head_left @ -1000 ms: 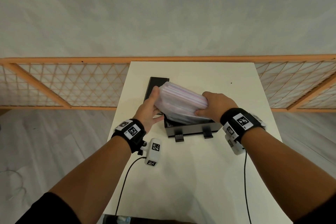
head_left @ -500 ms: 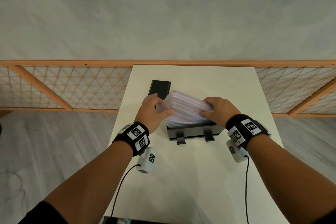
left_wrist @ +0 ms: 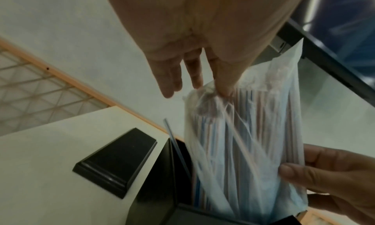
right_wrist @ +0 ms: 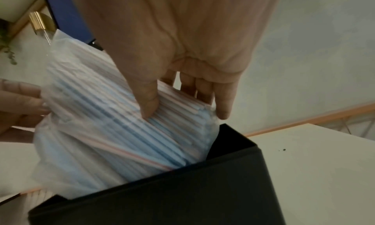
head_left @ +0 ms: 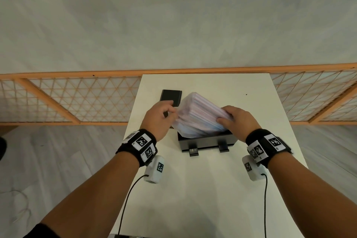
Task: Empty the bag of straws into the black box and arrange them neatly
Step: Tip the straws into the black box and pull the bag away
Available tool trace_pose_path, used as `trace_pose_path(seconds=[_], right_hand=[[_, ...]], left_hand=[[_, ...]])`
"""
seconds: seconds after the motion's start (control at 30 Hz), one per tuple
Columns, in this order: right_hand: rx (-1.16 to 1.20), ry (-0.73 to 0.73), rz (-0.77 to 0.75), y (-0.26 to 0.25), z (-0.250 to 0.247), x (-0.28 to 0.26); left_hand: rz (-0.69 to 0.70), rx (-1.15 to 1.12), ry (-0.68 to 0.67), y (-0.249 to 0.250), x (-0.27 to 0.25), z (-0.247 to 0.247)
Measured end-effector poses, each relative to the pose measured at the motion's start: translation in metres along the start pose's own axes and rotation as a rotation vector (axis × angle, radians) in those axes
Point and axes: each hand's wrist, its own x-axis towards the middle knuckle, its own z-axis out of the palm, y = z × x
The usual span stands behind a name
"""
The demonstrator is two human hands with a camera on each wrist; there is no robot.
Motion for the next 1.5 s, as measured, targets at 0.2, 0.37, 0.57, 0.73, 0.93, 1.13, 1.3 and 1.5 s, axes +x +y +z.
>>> trace_pose_path(seconds=[0.2, 0.37, 0.57, 0.73, 0.93, 1.13, 1.3, 1.5], right_hand=[[-0.026, 0.114, -0.072, -0.008, -0.010, -0.002], [-0.064, 0.127, -0.102, -0.006, -0.014, -0.002], [-0.127, 0.110, -0.113, -0.007, -0.015, 0.002], [-0.150, 0.079, -0.094, -0.009, -0.013, 0.003], [-0.115, 0.100, -0.131, -0.021, -0.011, 0.007], [-0.112, 0.188, -0.234, -0.025, -0.012, 0.005], [-0.124, 0.258, -0.224, -0.016, -0.013, -0.001], [0.076, 0.260, -0.177, -0.020, -0.023, -0.006]], left_hand=[[0.120, 0.017, 0.145, 0.028, 0.000, -0.004], [0.098, 0.128, 0.113, 0.031, 0.002, -0.004], [0.099, 0.222, 0.066, 0.025, 0.004, -0.010], [0.053, 0.210, -0.042, 0.012, 0.005, -0.006], [-0.029, 0.190, -0.089, 0.004, 0.009, -0.003], [0.007, 0.147, -0.088, 0.007, 0.011, -0.006], [-0.099, -0.150, -0.102, 0.021, 0.013, -0.012], [-0.101, -0.134, 0.025, 0.023, 0.014, -0.010]])
